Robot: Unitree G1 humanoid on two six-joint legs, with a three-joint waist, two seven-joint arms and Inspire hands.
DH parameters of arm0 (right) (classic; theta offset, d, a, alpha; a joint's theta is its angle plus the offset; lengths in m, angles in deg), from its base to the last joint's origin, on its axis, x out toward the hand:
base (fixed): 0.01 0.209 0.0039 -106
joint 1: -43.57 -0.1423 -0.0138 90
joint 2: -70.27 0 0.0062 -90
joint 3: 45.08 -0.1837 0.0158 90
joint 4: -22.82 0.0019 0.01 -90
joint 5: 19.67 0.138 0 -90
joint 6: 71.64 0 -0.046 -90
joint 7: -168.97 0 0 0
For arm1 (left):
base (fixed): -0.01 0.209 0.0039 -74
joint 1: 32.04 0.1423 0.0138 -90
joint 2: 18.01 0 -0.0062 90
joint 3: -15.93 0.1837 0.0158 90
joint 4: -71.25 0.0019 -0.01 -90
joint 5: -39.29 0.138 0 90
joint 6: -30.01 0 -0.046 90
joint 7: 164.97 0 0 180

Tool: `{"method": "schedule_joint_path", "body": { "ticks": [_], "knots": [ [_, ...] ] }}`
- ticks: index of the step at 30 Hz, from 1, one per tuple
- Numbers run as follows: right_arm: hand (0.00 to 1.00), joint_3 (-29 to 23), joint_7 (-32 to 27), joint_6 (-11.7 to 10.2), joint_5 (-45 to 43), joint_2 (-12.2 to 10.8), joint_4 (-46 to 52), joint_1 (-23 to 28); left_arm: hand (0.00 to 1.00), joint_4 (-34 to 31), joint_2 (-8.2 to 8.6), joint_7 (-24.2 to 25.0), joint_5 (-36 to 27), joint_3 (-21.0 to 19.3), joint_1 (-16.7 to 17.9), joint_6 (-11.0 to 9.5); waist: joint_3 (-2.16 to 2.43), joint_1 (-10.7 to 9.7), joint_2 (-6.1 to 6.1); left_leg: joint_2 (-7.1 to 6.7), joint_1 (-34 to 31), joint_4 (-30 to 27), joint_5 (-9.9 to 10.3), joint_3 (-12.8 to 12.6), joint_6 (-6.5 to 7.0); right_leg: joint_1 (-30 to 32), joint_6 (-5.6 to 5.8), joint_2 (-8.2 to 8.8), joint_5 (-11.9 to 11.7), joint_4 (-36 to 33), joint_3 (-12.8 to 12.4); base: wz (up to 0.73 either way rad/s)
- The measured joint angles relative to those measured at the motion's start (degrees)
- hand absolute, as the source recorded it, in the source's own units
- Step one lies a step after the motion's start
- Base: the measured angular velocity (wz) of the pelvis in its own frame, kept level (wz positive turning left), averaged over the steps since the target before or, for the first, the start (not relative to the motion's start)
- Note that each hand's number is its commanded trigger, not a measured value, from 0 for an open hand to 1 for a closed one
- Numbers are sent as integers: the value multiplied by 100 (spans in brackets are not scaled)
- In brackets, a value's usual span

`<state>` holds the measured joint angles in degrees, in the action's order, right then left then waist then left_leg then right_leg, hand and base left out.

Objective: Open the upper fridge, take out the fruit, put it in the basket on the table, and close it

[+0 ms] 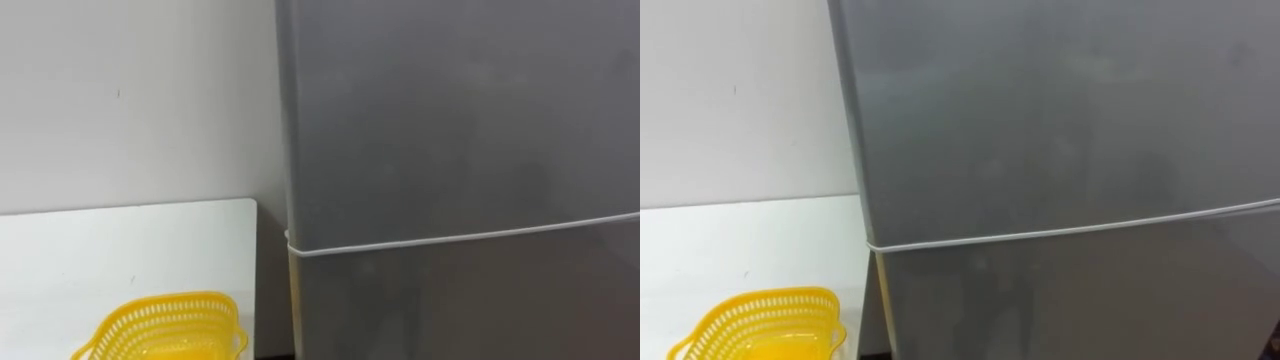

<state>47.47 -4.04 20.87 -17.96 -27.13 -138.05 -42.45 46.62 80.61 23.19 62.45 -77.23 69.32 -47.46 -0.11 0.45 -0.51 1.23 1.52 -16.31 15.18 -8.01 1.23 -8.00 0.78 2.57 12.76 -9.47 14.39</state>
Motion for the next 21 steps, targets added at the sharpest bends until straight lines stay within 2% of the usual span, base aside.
{"method": "schedule_joint_path", "body": {
  "ticks": [8, 11, 17, 20, 21],
  "knots": [
    [0, -76, 70, -9, 5, -10, -78, -3, 0, 66, 32, -70, -862, -145, 106, -21, 10, 0, -29, -13, 19, -39, 0, 24, 0, -66, 0, 22, 3, 81, 14, 0],
    [0, -171, 62, 0, 6, -13, -101, 8, 0, 74, 37, -264, -1327, -371, 159, -33, 3, 2, -18, -16, 56, -26, 0, 25, 0, -94, 1, 26, 3, 87, 15, 0],
    [0, -172, -29, 10, 77, -13, -68, 43, 0, 99, 43, -862, -2652, -614, 205, -33, 5, 7, 7, -22, 68, 6, 0, 22, -1, -108, 5, 29, 5, 77, 63, 0],
    [0, -209, -54, 8, 79, -16, -65, 60, 0, 74, 47, -1220, -3537, -981, 246, -38, 3, -2, -11, -34, 56, 2, 0, 51, 0, -109, 7, 41, 5, 79, 142, 9],
    [0, -213, -55, 9, 101, -12, -75, 64, 0, -41, 53, -1379, -4013, -1198, 244, -59, 4, 16, -22, -40, 59, 2, -2, 69, -1, -106, 8, 46, 5, 81, 153, 13]
  ]
}}
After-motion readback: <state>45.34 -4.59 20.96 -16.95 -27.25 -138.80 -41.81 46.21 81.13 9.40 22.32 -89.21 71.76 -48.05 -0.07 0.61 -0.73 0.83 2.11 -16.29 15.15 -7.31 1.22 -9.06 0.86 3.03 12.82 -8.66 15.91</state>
